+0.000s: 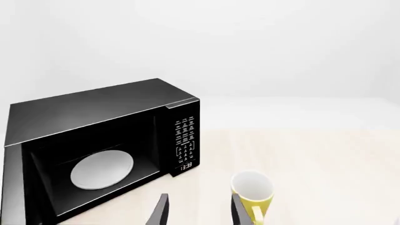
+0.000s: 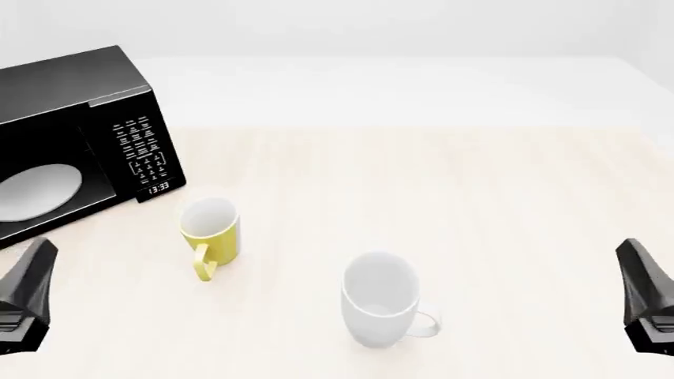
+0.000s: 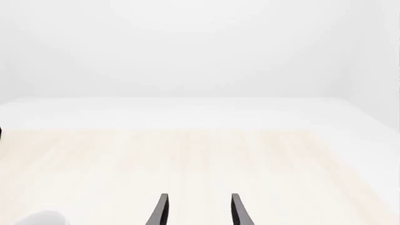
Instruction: Put the yellow and white mug in the microwave and close it.
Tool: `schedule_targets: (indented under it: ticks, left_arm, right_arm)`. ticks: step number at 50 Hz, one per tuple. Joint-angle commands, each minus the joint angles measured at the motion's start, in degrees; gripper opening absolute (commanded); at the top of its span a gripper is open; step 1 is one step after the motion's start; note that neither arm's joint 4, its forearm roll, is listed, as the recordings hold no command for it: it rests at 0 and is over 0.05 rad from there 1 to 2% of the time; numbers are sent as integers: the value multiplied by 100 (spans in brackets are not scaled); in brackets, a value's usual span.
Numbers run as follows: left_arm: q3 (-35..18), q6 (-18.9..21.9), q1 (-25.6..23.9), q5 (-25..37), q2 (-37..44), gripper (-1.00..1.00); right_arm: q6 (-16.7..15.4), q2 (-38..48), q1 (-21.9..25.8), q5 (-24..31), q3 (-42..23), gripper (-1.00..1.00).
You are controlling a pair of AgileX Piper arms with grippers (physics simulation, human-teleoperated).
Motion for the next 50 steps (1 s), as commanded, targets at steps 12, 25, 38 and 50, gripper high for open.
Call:
schedule_targets:
  ticks: [12,25,38,50]
  left_arm:
    - [-70,12,80,0,82,100]
    - [-74,6,63,20,88,100]
    - [11,24,-412,-236,620,100]
    - [14,-49,-841,-560,1167,100]
  right_arm:
    - [-79,14,81,-18,-17,100]
    - [-77,16,79,-16,-17,100]
    - [-75,16,81,-17,-17,100]
    - [-74,16,79,-16,-17,100]
